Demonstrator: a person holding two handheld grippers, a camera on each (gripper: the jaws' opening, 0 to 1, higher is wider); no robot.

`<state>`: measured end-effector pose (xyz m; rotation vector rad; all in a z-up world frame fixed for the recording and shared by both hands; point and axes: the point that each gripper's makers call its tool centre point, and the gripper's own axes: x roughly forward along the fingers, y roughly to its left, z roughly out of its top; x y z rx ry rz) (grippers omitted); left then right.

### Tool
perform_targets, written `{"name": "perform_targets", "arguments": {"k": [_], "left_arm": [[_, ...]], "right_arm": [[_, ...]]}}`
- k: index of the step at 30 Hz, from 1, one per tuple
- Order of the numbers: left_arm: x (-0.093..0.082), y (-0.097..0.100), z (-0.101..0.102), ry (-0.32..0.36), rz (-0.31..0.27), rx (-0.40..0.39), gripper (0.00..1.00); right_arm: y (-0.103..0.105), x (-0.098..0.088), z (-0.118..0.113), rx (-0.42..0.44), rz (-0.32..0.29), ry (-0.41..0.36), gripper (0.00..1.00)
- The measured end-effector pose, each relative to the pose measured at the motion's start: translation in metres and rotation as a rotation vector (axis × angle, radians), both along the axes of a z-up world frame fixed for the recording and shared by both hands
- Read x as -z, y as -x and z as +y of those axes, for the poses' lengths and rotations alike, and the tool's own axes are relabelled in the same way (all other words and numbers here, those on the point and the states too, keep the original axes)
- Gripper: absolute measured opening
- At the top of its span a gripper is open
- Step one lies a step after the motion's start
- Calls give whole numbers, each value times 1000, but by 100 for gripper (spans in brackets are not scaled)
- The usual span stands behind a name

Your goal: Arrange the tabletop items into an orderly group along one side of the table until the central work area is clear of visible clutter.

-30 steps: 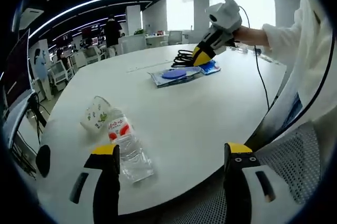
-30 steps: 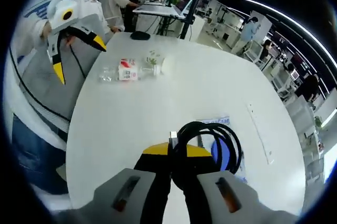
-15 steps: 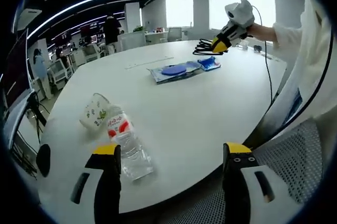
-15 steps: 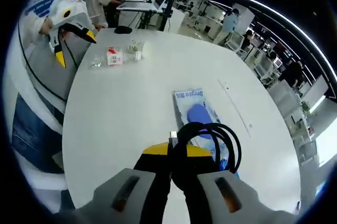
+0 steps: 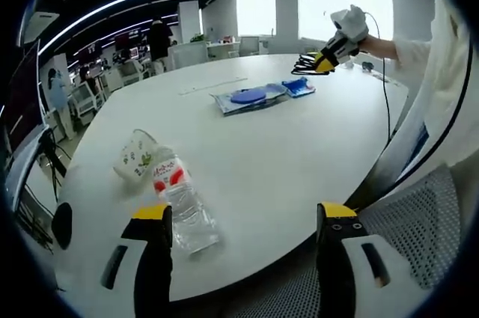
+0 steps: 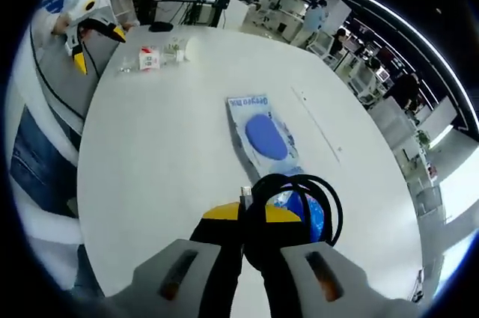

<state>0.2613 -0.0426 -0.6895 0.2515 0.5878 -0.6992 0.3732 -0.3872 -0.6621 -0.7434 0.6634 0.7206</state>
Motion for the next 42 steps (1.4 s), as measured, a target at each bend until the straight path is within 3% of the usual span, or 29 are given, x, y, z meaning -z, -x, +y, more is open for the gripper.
{"name": "perform_targets", "arguments": {"k": [17,23,32,42], "left_arm": [[9,1,3,-32,24,4,80],[10,2,3,-43,29,11,80],[12,3,3,-54,34,9,78],[13,1,5,-53,36,4,77]], "right_arm": [[10,37,-11,48,74,-45,5],[9,52,-21,95,112,-99,5],[14,60,-16,67,135,-98,6],[16,73,-6,45,168,-173,7]]}}
